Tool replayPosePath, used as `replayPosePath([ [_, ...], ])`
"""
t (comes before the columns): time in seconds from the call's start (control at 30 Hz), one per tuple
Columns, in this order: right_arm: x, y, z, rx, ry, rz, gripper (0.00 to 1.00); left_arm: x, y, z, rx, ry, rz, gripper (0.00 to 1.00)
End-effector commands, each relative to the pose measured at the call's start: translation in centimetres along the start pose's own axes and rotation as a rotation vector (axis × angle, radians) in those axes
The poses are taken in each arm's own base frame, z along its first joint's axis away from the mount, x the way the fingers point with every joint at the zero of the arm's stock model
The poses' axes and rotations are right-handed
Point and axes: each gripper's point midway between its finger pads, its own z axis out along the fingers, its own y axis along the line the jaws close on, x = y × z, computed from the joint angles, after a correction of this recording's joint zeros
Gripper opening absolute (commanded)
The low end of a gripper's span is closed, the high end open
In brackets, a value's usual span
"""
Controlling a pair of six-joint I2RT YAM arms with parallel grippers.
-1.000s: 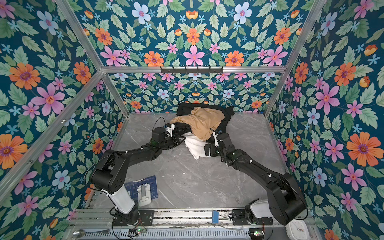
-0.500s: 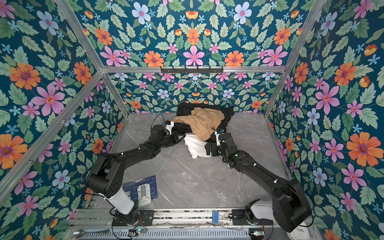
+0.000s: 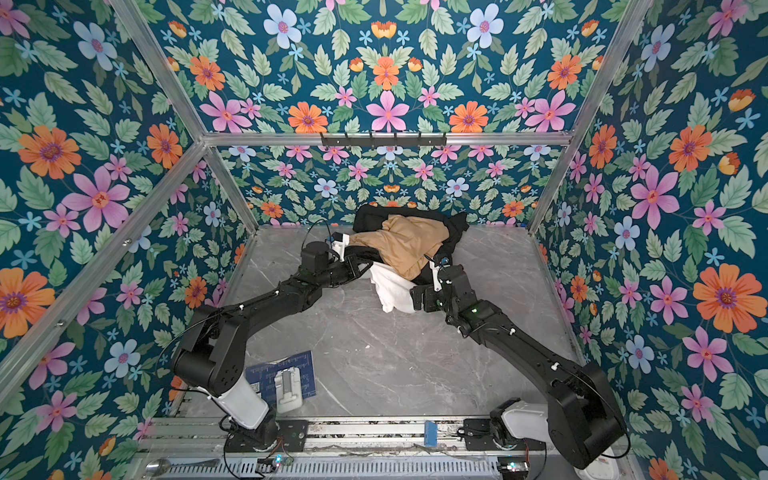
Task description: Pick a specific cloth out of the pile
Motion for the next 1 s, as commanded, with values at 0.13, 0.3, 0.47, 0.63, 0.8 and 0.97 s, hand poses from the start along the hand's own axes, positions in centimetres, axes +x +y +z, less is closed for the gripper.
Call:
replayPosePath([
  [0.13,-0.4,-0.1,-0.4,0.008,-0.015,-0.007,0.99,-0.8,-1.1,-0.4,0.022,-0.023,0.033,0.00],
  [0.3,-0.5,-0.1,-0.6,0.009,-0.022,-0.010,0.99,-1.2,-1.5,-0.7,0.025,-0.033,0.041,0.00],
  [0.47,-0.5,-0.2,-0.8,0.014,-0.029,-0.013,0.99,-1.4,-1.9,-0.8,0.028,-0.036,0.049,0.00],
  [0.63,-0.4,-0.3,-1.0,0.016,-0.034,-0.014,0.99,-1.8,-2.3,-0.9,0.032,-0.043,0.053,0.00],
  [0.8,-0.4,-0.3,-0.9,0.017,-0.033,-0.014,0.99,-2.2,-2.7,-1.1,0.037,-0.052,0.059,0.00],
  [0.97,-0.4,-0.3,-0.9,0.018,-0.035,-0.018,0.99,-2.6,-3.3,-1.2,0.044,-0.059,0.068,0.00],
])
